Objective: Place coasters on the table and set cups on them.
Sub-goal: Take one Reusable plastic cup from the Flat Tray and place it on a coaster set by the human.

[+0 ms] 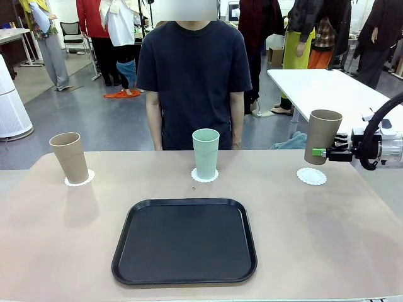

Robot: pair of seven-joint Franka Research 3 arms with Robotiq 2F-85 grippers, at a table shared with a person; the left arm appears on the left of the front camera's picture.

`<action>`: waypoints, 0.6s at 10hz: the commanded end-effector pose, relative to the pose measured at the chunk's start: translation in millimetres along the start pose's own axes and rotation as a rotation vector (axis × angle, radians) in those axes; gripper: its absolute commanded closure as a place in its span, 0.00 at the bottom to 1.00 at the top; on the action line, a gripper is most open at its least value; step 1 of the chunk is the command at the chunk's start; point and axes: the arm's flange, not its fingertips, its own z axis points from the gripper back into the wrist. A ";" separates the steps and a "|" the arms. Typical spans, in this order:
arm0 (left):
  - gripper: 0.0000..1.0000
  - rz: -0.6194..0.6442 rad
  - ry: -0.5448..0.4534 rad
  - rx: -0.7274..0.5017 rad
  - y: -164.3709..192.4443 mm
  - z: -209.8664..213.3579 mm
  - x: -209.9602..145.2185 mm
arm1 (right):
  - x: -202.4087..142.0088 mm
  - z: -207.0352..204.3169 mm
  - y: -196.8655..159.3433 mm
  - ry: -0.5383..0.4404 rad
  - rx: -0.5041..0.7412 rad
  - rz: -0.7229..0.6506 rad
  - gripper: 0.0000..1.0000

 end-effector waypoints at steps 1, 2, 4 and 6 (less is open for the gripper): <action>0.00 -0.003 -0.001 -0.005 -2.8 1.7 -1.1 | 0.7 0.0 1.2 0.000 0.000 0.004 0.19; 0.00 -0.003 -0.001 -0.005 -2.8 1.7 -1.1 | 0.0 0.0 0.0 0.000 0.000 0.000 0.19; 0.00 -0.003 -0.001 -0.005 -2.8 1.7 -1.1 | -14.9 11.8 -4.4 -0.034 0.096 -0.006 0.19; 0.00 -0.003 -0.001 -0.005 -2.8 1.7 -1.1 | -27.0 12.2 -11.3 -0.044 0.126 -0.004 0.19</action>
